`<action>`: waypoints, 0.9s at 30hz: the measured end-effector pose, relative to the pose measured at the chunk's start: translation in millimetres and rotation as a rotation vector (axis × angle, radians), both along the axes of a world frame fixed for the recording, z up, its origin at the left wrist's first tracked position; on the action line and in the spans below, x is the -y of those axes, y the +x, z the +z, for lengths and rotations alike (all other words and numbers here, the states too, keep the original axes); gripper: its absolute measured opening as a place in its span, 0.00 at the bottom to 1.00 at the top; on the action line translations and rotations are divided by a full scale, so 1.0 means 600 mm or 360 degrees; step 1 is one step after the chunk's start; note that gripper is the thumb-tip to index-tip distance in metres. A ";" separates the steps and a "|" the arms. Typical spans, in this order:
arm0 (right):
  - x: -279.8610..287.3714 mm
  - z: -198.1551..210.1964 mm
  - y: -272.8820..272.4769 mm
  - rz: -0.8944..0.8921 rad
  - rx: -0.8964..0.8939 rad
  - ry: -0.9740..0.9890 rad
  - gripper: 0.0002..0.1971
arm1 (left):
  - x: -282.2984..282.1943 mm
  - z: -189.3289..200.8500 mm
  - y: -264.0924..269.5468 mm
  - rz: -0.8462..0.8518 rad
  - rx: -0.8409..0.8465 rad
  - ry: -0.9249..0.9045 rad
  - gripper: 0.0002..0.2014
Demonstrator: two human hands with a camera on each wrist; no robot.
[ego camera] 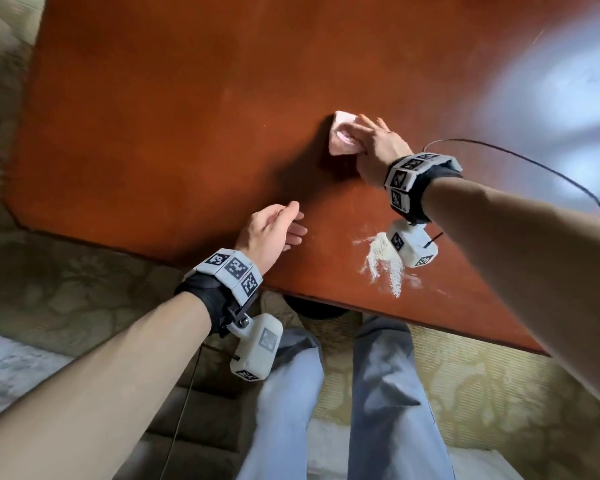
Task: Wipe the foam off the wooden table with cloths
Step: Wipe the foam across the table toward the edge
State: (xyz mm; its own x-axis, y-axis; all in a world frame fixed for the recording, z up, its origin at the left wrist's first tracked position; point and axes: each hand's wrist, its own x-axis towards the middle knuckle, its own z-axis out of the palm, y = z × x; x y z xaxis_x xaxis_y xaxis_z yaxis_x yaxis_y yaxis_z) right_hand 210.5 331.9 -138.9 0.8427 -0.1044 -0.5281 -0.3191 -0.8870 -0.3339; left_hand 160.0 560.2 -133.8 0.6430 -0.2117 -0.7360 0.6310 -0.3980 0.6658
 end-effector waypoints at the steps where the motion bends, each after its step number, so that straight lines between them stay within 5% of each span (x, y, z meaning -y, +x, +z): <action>1: 0.003 -0.013 0.000 0.0015 -0.0068 -0.0037 0.32 | -0.003 0.001 0.003 0.0015 0.0001 0.0007 0.18; 13: 0.031 -0.016 -0.276 0.0758 -0.0183 0.0106 0.33 | 0.047 0.010 -0.009 -0.0078 -0.0010 0.0050 0.20; 16: 0.041 -0.008 -0.302 0.0482 0.0051 0.0339 0.33 | 0.070 0.012 -0.021 -0.0186 -0.0007 0.0051 0.20; 20: 0.088 0.005 -0.251 -0.0205 0.0426 0.0255 0.35 | 0.096 0.010 -0.031 -0.0280 -0.0022 0.0042 0.19; 27: 0.141 -0.039 -0.082 -0.0234 0.0242 0.0003 0.37 | 0.114 0.001 -0.040 -0.0284 0.0016 0.0060 0.19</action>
State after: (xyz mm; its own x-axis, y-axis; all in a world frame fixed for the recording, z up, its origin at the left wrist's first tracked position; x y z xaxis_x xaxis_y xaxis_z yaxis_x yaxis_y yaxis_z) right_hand 161.1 247.4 -162.2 0.8884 -0.2316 -0.3965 -0.3912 -0.8339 -0.3894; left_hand 135.7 491.6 -133.4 0.6052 -0.2956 -0.7392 0.5415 -0.5278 0.6544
